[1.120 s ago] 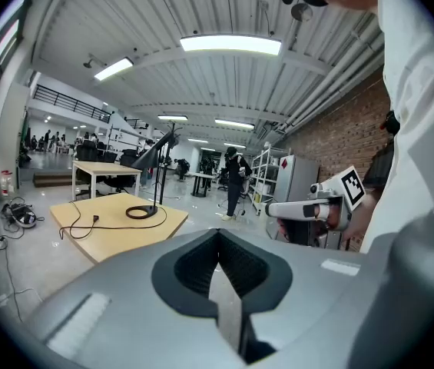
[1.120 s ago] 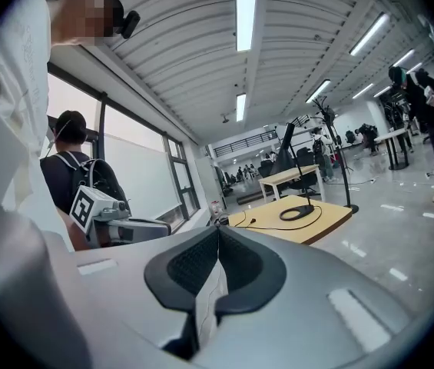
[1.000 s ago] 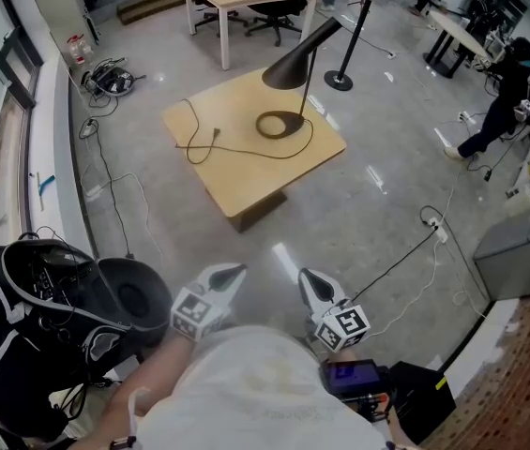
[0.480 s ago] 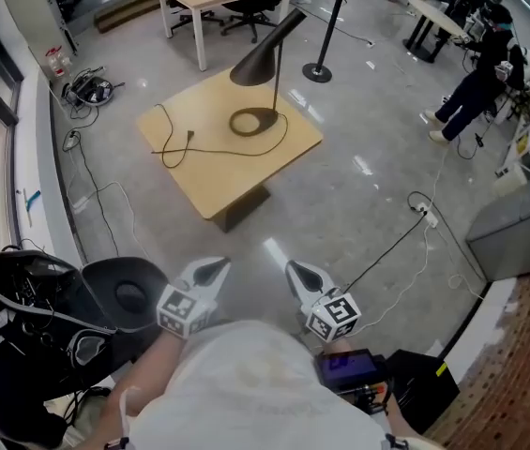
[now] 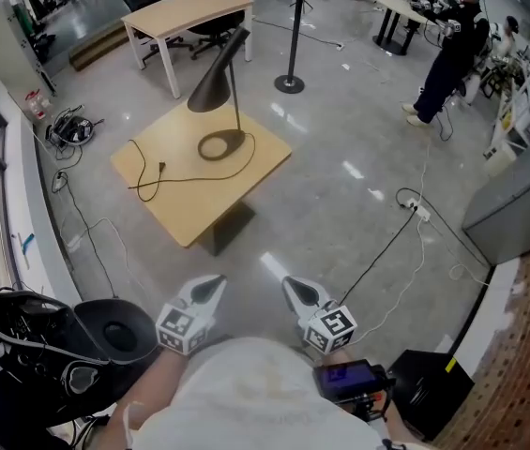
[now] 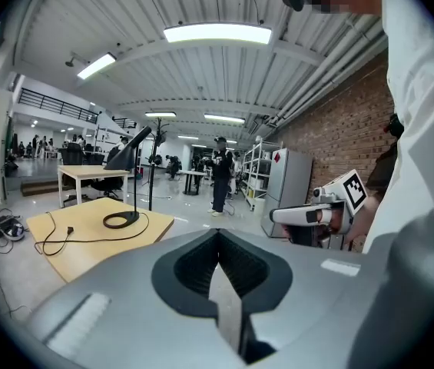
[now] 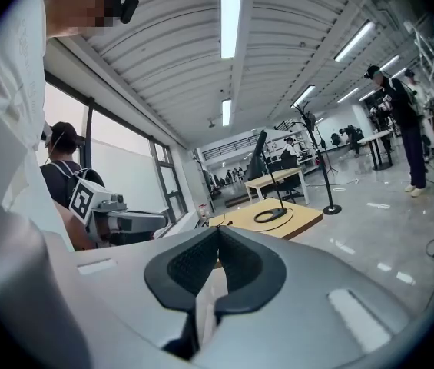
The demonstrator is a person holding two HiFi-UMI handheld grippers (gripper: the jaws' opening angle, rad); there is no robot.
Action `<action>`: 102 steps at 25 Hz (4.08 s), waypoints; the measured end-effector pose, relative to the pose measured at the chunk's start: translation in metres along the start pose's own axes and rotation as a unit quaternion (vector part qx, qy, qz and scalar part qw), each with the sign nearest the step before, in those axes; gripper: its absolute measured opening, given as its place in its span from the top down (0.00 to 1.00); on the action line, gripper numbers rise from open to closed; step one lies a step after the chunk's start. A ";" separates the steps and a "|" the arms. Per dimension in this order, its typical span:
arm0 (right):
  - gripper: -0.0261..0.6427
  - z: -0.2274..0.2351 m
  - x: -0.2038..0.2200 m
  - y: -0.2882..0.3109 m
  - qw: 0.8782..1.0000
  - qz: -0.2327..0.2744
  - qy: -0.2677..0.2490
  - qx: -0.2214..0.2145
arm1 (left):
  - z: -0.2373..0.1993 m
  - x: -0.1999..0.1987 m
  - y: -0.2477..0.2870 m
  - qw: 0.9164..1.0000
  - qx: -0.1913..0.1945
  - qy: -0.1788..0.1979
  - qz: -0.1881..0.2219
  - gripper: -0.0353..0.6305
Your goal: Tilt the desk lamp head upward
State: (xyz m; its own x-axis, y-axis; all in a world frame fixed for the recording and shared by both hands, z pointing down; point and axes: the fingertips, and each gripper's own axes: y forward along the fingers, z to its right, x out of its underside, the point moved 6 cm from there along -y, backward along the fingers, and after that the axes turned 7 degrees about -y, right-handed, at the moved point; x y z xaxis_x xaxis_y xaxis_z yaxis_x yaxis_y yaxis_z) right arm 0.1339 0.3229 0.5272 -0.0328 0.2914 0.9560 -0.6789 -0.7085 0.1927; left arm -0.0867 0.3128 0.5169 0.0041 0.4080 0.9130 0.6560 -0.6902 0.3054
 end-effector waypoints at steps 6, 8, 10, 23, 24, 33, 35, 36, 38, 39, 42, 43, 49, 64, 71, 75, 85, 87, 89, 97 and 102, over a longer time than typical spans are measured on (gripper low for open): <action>0.94 0.020 0.004 -0.013 1.000 -0.006 0.008 -0.004 | 0.023 -0.013 0.015 1.000 -0.006 0.019 0.004 0.94; 0.94 0.019 0.004 -0.020 1.000 -0.010 0.010 -0.009 | 0.027 -0.010 0.013 1.000 -0.015 0.014 0.001 0.94; 0.94 0.023 0.001 -0.020 1.000 -0.008 0.005 -0.015 | 0.025 -0.009 0.013 1.000 -0.025 0.011 0.001 0.94; 0.94 0.046 -0.013 0.029 0.999 -0.012 -0.006 -0.038 | -0.016 -0.015 0.012 0.998 -0.066 -0.018 0.014 0.94; 0.94 0.047 -0.013 0.032 0.999 -0.016 -0.007 -0.038 | -0.020 -0.014 0.016 0.998 -0.065 -0.022 0.014 0.94; 0.94 0.089 -0.027 0.079 0.999 -0.039 -0.026 -0.017 | -0.064 -0.043 0.080 0.999 -0.028 -0.024 0.028 0.94; 0.94 0.097 -0.033 0.091 0.999 -0.042 -0.030 -0.013 | -0.076 -0.052 0.090 0.999 -0.023 -0.024 0.031 0.94; 0.94 0.101 -0.036 0.098 0.998 -0.043 -0.033 -0.013 | -0.082 -0.057 0.095 0.999 -0.021 -0.024 0.033 0.94; 0.94 0.109 -0.042 0.112 0.998 -0.044 -0.038 -0.010 | -0.095 -0.066 0.105 0.999 -0.018 -0.023 0.036 0.94; 0.94 0.112 -0.045 0.120 0.998 -0.044 -0.039 -0.008 | -0.102 -0.070 0.109 0.999 -0.016 -0.023 0.037 0.94; 0.94 0.122 -0.057 0.145 0.998 -0.043 -0.046 -0.005 | -0.125 -0.082 0.119 0.999 -0.012 -0.022 0.039 0.94; 0.94 0.125 -0.060 0.153 0.998 -0.042 -0.048 -0.004 | -0.132 -0.085 0.122 0.999 -0.011 -0.022 0.040 0.94; 0.94 0.134 -0.081 0.188 0.997 -0.038 -0.065 -0.003 | -0.169 -0.103 0.131 0.999 -0.017 -0.017 0.047 0.94; 0.94 0.173 -0.098 0.244 0.995 -0.055 -0.073 -0.038 | -0.206 -0.114 0.145 0.995 -0.061 -0.051 0.059 0.94; 0.94 0.218 -0.104 0.277 0.992 -0.062 -0.071 -0.086 | -0.216 -0.130 0.179 0.991 -0.103 -0.061 0.065 0.94; 0.94 0.251 -0.112 0.294 0.989 -0.063 -0.073 -0.112 | -0.217 -0.146 0.207 0.988 -0.119 -0.065 0.069 0.94; 0.94 0.324 -0.134 0.321 0.980 -0.059 -0.085 -0.172 | -0.210 -0.193 0.272 0.982 -0.156 -0.050 0.090 0.94; 0.94 0.337 -0.140 0.329 0.977 -0.055 -0.091 -0.184 | -0.210 -0.202 0.279 0.980 -0.168 -0.048 0.096 0.94; 0.94 0.350 -0.149 0.344 0.975 -0.047 -0.096 -0.196 | -0.215 -0.212 0.288 0.977 -0.179 -0.047 0.104 0.94; 0.94 0.358 -0.163 0.376 0.970 -0.043 -0.089 -0.223 | -0.229 -0.228 0.305 0.973 -0.204 -0.052 0.094 0.94; 0.94 0.367 -0.168 0.368 0.967 -0.044 -0.101 -0.229 | -0.229 -0.234 0.316 0.971 -0.212 -0.043 0.100 0.94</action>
State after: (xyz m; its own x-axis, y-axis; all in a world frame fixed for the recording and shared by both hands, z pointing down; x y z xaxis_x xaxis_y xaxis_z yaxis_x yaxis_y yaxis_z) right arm 0.1582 -0.2230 0.5184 0.1532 0.1739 0.9728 -0.9278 -0.3136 0.2022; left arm -0.0529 -0.1372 0.4616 0.1738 0.2770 0.9450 0.2654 -0.9373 0.2259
